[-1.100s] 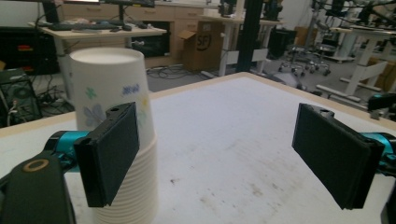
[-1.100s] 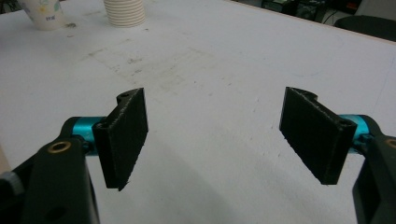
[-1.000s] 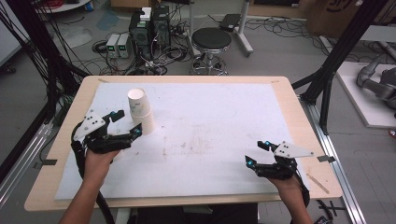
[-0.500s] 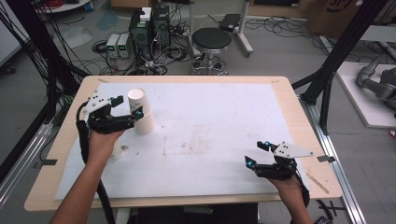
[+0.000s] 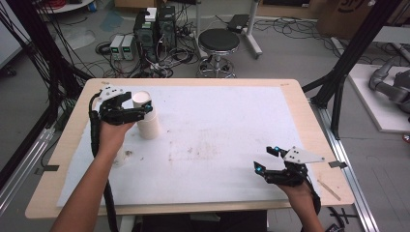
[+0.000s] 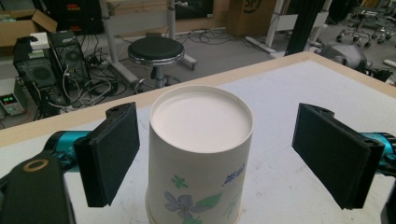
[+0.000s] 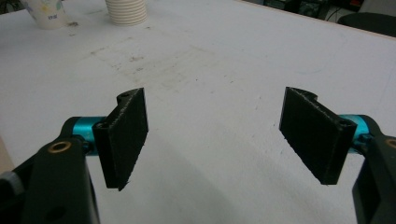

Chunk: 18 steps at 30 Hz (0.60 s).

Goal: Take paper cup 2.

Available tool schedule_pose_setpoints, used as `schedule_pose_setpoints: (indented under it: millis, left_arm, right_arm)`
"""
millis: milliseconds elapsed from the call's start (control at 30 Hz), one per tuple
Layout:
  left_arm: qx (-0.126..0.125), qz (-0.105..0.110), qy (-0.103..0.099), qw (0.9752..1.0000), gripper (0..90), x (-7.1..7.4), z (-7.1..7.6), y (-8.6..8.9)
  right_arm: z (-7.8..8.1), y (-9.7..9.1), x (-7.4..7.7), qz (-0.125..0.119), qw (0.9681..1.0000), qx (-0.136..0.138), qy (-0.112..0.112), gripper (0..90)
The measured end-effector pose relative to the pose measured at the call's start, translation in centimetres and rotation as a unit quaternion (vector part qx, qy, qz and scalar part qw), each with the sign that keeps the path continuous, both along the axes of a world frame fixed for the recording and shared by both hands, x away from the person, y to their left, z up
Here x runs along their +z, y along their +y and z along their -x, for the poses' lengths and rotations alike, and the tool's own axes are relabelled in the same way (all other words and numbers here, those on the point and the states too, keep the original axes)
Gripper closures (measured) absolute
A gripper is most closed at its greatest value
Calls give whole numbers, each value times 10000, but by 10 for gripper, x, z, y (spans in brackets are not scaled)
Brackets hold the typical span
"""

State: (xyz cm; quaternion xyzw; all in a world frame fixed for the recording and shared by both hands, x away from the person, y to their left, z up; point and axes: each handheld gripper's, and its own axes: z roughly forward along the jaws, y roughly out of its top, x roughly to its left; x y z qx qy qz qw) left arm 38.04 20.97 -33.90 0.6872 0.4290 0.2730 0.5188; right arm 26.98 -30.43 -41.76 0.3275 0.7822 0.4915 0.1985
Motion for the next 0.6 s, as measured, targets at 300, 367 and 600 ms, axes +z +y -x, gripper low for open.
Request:
schedule_pose_setpoints:
  millis: [300,367,600]
  left_arm:
    - [76,-6,222,9997,157,-8,-15,-1]
    - [82,-14,247,9997,169,-9,-17,0]
    - [21,32,255,9997,266,-12,-20,2]
  right_arm:
    - [0,0,0,3,10000,19,15,242]
    - [0,0,0,1,10000,24,17,242]
    - [0,-1,0,-3,10000,11,22,243]
